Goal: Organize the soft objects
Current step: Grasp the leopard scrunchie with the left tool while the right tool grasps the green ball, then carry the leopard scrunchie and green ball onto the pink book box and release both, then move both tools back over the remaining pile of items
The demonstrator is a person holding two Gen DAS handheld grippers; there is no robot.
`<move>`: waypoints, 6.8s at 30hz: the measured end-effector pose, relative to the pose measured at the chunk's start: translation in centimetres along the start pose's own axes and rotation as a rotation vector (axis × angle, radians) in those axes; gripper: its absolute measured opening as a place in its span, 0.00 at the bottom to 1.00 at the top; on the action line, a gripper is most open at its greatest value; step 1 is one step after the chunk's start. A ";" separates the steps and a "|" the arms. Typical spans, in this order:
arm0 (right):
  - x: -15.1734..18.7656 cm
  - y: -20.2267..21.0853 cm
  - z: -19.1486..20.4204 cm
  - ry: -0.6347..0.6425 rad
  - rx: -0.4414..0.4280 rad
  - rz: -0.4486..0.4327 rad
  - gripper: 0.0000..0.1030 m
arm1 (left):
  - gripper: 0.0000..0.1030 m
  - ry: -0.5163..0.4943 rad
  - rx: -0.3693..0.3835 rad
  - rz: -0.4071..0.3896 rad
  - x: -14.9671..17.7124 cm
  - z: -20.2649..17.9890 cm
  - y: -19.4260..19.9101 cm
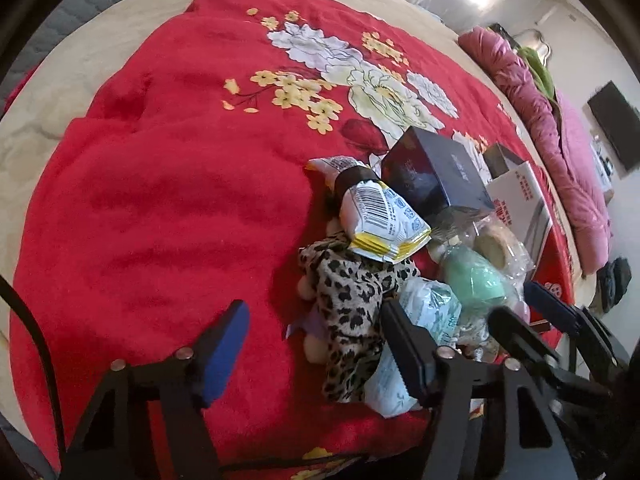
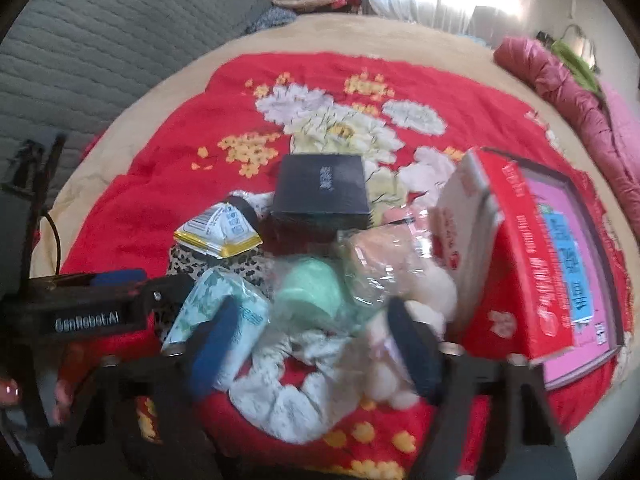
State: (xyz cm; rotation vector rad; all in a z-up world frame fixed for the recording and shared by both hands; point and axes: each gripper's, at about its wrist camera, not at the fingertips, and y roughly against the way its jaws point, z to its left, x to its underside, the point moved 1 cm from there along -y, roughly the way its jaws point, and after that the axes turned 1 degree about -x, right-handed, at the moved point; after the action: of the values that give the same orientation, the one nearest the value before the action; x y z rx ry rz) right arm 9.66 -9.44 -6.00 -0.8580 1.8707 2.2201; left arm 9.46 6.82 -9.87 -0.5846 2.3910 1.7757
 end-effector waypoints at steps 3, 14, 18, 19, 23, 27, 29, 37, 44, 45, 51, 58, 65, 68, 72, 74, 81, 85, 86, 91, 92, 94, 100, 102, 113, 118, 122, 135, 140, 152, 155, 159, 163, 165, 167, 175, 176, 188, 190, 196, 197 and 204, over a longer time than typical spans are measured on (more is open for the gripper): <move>-0.4 -1.3 0.2 0.009 0.043 0.015 0.64 | 0.61 0.000 0.023 0.009 -0.1 -0.1 -0.4; -0.2 -0.9 -0.7 0.001 -0.014 -0.016 0.36 | 0.24 0.023 0.137 0.038 -0.8 -0.3 -1.6; -0.1 1.1 -1.5 -0.051 -0.091 -0.044 0.35 | 0.10 0.028 0.149 0.006 -0.8 -0.2 -0.7; 0.0 1.5 -1.7 -0.065 -0.111 -0.050 0.35 | 0.10 0.032 0.156 -0.003 -0.8 -0.1 -0.2; 0.1 3.4 -2.5 -0.091 -0.149 -0.081 0.34 | 0.09 0.028 0.173 -0.037 -0.8 0.0 2.2; -0.2 5.2 -3.2 -0.103 -0.142 -0.112 0.34 | 0.09 0.010 0.180 -0.066 -1.0 -0.6 4.4; -0.4 6.2 -3.6 -0.117 -0.137 -0.126 0.34 | 0.09 -0.005 0.175 -0.086 -1.3 -1.1 5.6; -1.3 10.4 -6.6 -0.162 -0.089 -0.207 0.34 | 0.09 -0.046 0.164 -0.142 -2.7 -3.3 9.6; -1.2 14.6 -12.2 -0.256 -0.028 -0.282 0.34 | 0.09 -0.173 0.196 -0.155 -4.0 -9.9 11.9; -1.0 15.2 -13.2 -0.271 -0.016 -0.292 0.34 | 0.09 -0.190 0.203 -0.155 -4.0 -11.0 11.9; 0.9 18.3 -20.0 -0.368 0.076 -0.326 0.34 | 0.09 -0.298 0.263 -0.133 -4.0 -19.6 11.1; 3.7 18.5 -27.4 -0.471 0.109 -0.319 0.34 | 0.09 -0.388 0.311 -0.068 -3.8 -28.7 7.8; 5.2 15.8 -31.4 -0.531 0.106 -0.275 0.34 | 0.09 -0.485 0.325 0.021 -3.4 -36.0 2.1; 6.0 14.4 -32.6 -0.547 0.109 -0.244 0.34 | 0.09 -0.530 0.330 0.069 -2.8 -38.4 -0.5; 6.6 12.5 -33.9 -0.555 0.125 -0.196 0.34 | 0.09 -0.581 0.255 0.145 -1.9 -40.4 -4.8; 6.8 11.8 -34.3 -0.550 0.137 -0.183 0.34 | 0.09 -0.594 0.227 0.187 -1.3 -40.8 -6.7; 7.4 9.2 -35.6 -0.540 0.173 -0.136 0.34 | 0.09 -0.635 0.148 0.249 0.3 -41.3 -9.8; 7.6 8.0 -36.2 -0.534 0.182 -0.122 0.34 | 0.10 -0.641 0.110 0.256 0.4 -41.0 -10.1; 7.6 7.8 -36.3 -0.533 0.183 -0.122 0.34 | 0.12 -0.644 0.098 0.263 0.4 -41.1 -10.4; 7.7 6.6 -36.6 -0.531 0.206 -0.089 0.35 | 0.17 -0.654 0.072 0.300 0.5 -41.1 -11.2; 7.8 6.3 -36.7 -0.528 0.211 -0.078 0.35 | 0.19 -0.656 0.067 0.299 0.5 -41.1 -11.2; 8.1 5.7 -36.9 -0.539 0.213 -0.058 0.36 | 0.24 -0.659 0.058 0.302 0.6 -41.0 -11.2; 8.9 5.3 -37.1 -0.561 0.212 -0.037 0.37 | 0.36 -0.646 0.072 0.306 0.6 -40.6 -10.5; 9.1 5.2 -37.0 -0.560 0.218 -0.028 0.38 | 0.38 -0.654 0.070 0.300 0.7 -40.6 -10.1; 9.4 5.9 -37.0 -0.569 0.245 -0.023 0.51 | 0.49 -0.655 0.103 0.255 0.7 -40.3 -7.1; 9.1 6.3 -36.4 -0.564 0.251 -0.019 0.56 | 0.50 -0.644 0.109 0.234 0.7 -39.7 -5.8; 9.0 6.7 -35.7 -0.556 0.248 -0.021 0.58 | 0.50 -0.639 0.109 0.202 0.6 -39.1 -4.6; 8.2 11.1 -33.3 -0.551 0.278 -0.083 0.71 | 0.60 -0.633 0.107 0.106 0.8 -36.9 -0.8; 7.7 13.3 -31.9 -0.537 0.296 -0.123 0.72 | 0.64 -0.626 0.102 0.080 1.0 -35.9 0.3; 5.9 16.8 -28.1 -0.473 0.333 -0.180 0.73 | 0.66 -0.602 0.067 0.013 1.5 -32.4 3.2; 5.3 17.8 -27.0 -0.446 0.341 -0.200 0.73 | 0.66 -0.583 0.067 0.004 1.4 -31.4 3.9; 4.8 19.0 -26.1 -0.432 0.339 -0.227 0.73 | 0.66 -0.554 0.061 -0.012 1.3 -29.9 4.9; 4.5 19.9 -25.5 -0.435 0.327 -0.248 0.73 | 0.66 -0.528 0.055 -0.025 1.2 -28.4 5.7; 4.3 20.3 -25.1 -0.436 0.321 -0.258 0.73 | 0.66 -0.517 0.053 -0.034 1.1 -27.6 6.2; 4.1 20.7 -24.6 -0.430 0.322 -0.265 0.73 | 0.66 -0.504 0.051 -0.039 0.9 -26.9 6.6; 2.9 21.7 -22.5 -0.392 0.309 -0.284 0.73 | 0.66 -0.447 0.045 -0.068 0.3 -23.2 8.5; 2.8 21.7 -22.3 -0.389 0.308 -0.286 0.73 | 0.66 -0.441 0.043 -0.072 0.2 -22.9 8.7; 0.4 21.9 -18.1 -0.317 0.244 -0.314 0.73 | 0.66 -0.317 -0.015 -0.115 -2.2 -15.2 11.6; 0.0 21.8 -17.2 -0.298 0.232 -0.313 0.73 | 0.66 -0.285 -0.027 -0.119 -2.7 -13.5 11.8; -0.9 20.7 -14.2 -0.243 0.182 -0.302 0.73 | 0.66 -0.213 -0.055 -0.127 -3.4 -9.7 12.3; -1.0 20.5 -13.9 -0.239 0.172 -0.298 0.73 | 0.66 -0.206 -0.058 -0.127 -3.4 -9.3 12.3; -1.0 17.9 -10.6 -0.181 0.115 -0.249 0.73 | 0.66 -0.167 -0.081 -0.097 -2.6 -6.3 11.2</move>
State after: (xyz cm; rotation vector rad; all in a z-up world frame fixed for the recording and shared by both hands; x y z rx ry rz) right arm 6.44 -23.26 9.22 -0.7928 1.6888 1.9518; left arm 8.61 4.22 2.99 -0.5283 2.1535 1.8102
